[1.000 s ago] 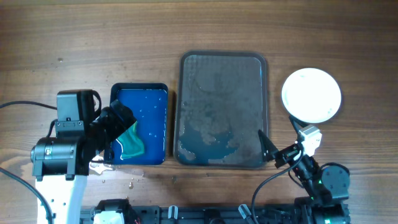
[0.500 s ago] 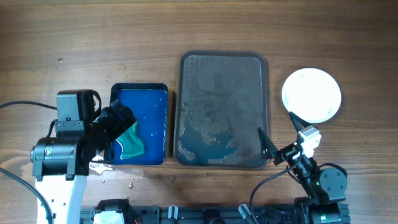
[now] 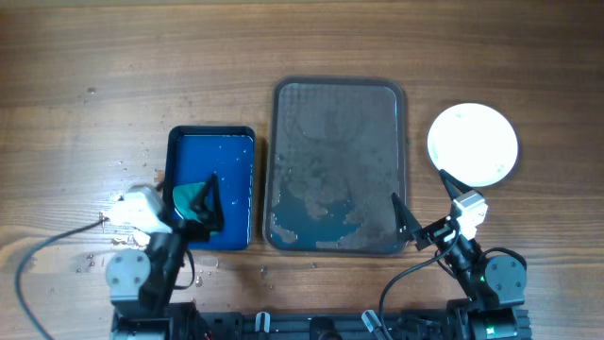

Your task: Clean dirty plates on tray and stack at the side

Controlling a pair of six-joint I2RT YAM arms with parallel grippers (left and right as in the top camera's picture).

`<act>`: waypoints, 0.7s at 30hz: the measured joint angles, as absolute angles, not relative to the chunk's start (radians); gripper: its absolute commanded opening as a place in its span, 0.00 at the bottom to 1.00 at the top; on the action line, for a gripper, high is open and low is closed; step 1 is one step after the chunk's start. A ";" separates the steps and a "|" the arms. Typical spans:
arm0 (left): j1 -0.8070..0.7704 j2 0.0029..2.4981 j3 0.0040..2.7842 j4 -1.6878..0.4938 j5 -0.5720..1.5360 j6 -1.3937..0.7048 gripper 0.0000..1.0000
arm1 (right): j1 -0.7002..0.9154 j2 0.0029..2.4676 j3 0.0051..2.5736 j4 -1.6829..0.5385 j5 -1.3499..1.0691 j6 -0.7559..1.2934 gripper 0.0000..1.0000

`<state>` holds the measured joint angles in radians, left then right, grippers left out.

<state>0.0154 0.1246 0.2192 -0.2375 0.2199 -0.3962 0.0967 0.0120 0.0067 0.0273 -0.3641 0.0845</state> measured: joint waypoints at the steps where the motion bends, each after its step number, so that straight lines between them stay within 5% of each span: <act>1: 0.015 0.085 0.176 -0.227 0.230 -0.392 1.00 | 0.097 0.012 0.007 0.027 -0.364 0.084 1.00; 11: -0.014 0.012 0.031 -0.008 0.234 -0.363 1.00 | 0.097 0.013 0.007 0.027 -0.364 0.084 1.00; 21: -0.020 0.012 0.013 -0.053 0.235 -0.363 1.00 | 0.097 0.013 0.007 0.027 -0.364 0.084 1.00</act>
